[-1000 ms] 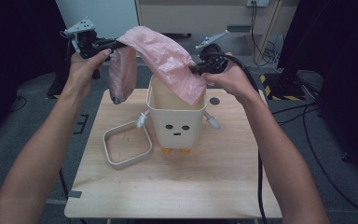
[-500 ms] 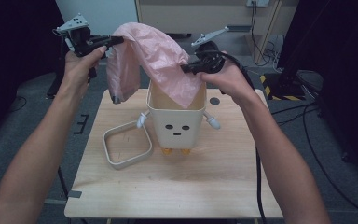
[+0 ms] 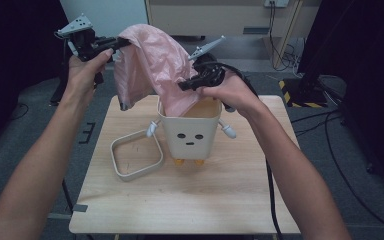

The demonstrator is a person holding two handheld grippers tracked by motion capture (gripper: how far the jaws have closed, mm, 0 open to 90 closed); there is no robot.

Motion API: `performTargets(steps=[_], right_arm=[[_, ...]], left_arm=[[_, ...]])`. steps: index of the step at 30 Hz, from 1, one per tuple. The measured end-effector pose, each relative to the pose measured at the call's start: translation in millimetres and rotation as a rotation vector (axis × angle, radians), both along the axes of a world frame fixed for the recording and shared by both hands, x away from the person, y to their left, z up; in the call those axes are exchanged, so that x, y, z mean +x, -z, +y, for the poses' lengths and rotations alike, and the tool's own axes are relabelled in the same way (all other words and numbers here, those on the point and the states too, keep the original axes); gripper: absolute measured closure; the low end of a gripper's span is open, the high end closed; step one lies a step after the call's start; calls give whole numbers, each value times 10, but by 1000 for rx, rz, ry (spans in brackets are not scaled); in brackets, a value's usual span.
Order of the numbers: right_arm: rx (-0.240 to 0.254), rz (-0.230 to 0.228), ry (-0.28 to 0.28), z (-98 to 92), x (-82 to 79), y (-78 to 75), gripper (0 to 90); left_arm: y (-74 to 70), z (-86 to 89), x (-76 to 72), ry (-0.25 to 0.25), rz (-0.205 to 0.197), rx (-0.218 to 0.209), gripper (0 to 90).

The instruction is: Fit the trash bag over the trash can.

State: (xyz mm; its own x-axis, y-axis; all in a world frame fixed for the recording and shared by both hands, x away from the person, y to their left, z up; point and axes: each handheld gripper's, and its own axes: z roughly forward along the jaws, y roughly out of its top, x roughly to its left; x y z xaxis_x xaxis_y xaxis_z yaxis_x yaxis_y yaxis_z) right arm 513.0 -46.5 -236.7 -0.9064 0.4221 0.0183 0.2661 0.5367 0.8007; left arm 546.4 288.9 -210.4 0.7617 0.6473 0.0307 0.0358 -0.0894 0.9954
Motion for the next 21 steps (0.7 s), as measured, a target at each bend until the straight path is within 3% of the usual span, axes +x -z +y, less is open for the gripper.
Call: performTargets(steps=[4,12,21], right_arm=[[-37,29,-31,19,-19,42,884],[-48,30,-54,7,-73,57,861],[-21,-3,18,-162,-88,15,447]], left_arm=[[23,-68,-2,17,1,7,888],[64,-215,11,45,4,2,887],[53,-197,7,39,4,9,887]])
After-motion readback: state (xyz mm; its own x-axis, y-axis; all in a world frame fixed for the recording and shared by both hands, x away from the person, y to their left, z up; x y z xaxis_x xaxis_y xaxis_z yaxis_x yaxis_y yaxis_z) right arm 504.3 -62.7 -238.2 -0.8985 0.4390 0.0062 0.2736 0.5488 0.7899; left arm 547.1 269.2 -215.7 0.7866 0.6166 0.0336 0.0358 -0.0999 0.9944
